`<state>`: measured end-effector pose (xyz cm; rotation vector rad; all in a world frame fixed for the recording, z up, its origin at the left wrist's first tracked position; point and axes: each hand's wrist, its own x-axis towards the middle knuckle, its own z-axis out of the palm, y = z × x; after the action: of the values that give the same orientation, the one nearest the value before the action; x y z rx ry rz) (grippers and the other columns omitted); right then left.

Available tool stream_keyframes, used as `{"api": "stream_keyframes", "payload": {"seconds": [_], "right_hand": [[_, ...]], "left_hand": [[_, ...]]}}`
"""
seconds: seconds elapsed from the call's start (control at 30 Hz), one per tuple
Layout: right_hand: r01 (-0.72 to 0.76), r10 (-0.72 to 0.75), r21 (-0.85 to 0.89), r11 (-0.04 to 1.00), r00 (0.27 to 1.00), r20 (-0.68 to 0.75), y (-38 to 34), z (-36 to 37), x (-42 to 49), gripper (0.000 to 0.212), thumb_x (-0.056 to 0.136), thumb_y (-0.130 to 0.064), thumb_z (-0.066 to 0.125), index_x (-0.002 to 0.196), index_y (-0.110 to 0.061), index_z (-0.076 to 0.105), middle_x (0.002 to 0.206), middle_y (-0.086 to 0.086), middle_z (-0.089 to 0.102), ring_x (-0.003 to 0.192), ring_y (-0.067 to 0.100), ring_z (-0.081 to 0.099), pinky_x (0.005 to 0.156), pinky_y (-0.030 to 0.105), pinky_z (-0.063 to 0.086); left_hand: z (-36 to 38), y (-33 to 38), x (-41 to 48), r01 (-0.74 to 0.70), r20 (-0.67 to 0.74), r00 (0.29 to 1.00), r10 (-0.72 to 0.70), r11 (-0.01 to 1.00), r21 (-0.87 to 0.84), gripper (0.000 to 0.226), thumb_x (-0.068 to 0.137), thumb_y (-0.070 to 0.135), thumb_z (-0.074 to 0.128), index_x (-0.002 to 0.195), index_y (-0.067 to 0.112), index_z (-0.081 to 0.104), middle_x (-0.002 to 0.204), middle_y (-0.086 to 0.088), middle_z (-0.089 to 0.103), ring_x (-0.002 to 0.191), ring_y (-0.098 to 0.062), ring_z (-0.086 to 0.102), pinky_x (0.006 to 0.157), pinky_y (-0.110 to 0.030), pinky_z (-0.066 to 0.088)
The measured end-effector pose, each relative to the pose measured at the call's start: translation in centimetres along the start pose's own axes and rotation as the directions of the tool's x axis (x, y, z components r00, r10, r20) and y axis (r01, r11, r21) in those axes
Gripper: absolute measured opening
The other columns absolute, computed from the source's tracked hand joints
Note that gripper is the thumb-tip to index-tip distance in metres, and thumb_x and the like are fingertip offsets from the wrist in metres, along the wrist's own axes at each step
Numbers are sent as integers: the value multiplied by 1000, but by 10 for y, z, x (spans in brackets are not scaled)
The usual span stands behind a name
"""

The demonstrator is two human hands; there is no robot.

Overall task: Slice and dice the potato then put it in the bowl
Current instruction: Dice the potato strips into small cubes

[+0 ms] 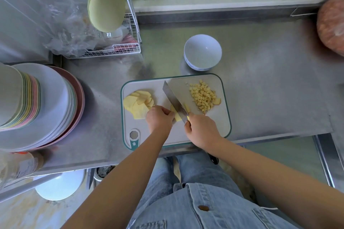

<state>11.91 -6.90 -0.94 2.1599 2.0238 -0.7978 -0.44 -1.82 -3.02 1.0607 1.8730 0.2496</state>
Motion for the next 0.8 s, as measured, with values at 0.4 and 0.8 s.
{"api": "stream_keyframes", "payload": {"seconds": [0.4, 0.8], "right_hand": [[2, 7, 142, 990, 998, -66, 7, -4, 1, 25, 95, -25, 46, 73, -14, 38, 57, -2, 36, 57, 24, 42, 55, 31, 30], [59, -60, 23, 998, 997, 45, 10, -9, -8, 22, 95, -23, 42, 76, -13, 37, 60, -3, 34, 63, 24, 41, 59, 31, 29]], "left_hand": [[-5, -2, -2, -7, 18, 1000, 8, 1000, -20, 24, 79, 14, 66, 56, 18, 68, 57, -3, 69, 62, -18, 69, 63, -26, 56], [-6, 0, -3, -21, 25, 999, 22, 999, -28, 25, 74, 10, 64, 50, 15, 68, 54, -4, 68, 61, -20, 69, 64, -30, 58]]}}
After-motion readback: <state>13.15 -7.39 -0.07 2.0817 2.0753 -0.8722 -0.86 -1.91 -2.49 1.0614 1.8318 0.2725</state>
